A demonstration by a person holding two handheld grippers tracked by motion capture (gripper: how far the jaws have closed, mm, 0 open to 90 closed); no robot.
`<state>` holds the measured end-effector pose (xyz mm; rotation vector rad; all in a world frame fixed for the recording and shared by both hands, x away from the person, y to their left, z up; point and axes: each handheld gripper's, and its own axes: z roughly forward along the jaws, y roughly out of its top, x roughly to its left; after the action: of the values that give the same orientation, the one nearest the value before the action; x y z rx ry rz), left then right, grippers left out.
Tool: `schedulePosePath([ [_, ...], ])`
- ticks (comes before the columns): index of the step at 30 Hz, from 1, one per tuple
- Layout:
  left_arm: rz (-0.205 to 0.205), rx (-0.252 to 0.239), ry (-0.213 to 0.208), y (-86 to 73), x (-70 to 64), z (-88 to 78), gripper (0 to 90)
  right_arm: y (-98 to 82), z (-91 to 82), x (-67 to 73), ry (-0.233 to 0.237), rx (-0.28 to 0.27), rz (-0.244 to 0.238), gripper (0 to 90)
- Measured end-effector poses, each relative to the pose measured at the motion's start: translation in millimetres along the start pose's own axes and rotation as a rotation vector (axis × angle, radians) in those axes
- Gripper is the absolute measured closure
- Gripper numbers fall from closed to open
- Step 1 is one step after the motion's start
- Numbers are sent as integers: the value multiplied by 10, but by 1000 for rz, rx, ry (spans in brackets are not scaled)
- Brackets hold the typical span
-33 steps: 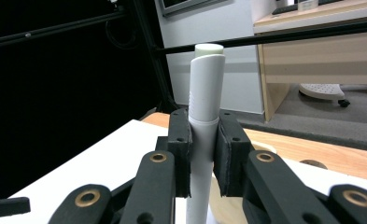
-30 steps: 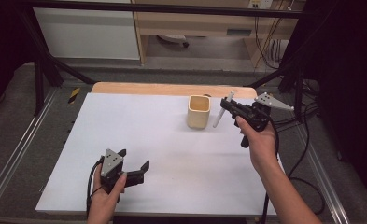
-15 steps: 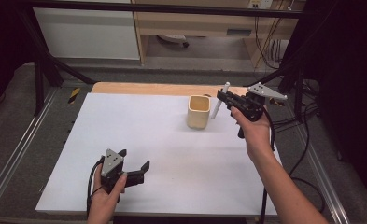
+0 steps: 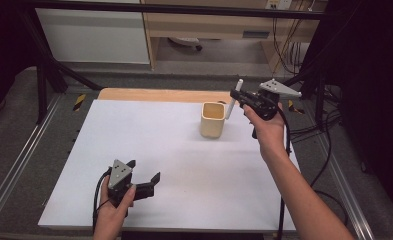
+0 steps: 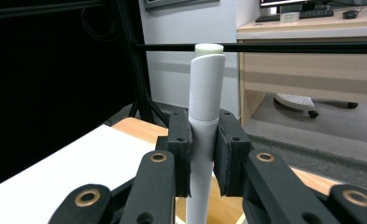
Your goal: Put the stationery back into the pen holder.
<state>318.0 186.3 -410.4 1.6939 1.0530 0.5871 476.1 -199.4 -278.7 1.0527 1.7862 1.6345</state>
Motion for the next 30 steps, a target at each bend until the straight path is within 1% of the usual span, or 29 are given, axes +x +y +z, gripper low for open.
schedulePosePath([
  [6,1,1,1,1,5,-3,51,44,86,-1,-11,-7,-17,781],
  [11,-2,1,3,1,10,-7,51,76,163,18,-28,11,-27,781],
  [13,-3,1,2,1,10,-7,51,86,189,31,-30,17,-40,781],
  [16,-2,1,1,1,6,-7,51,98,225,49,-32,17,-46,781],
  [22,-3,1,0,1,10,-3,51,129,284,84,-37,23,-73,781],
  [30,-7,-1,1,2,13,-2,51,140,384,117,-37,26,-90,781],
])
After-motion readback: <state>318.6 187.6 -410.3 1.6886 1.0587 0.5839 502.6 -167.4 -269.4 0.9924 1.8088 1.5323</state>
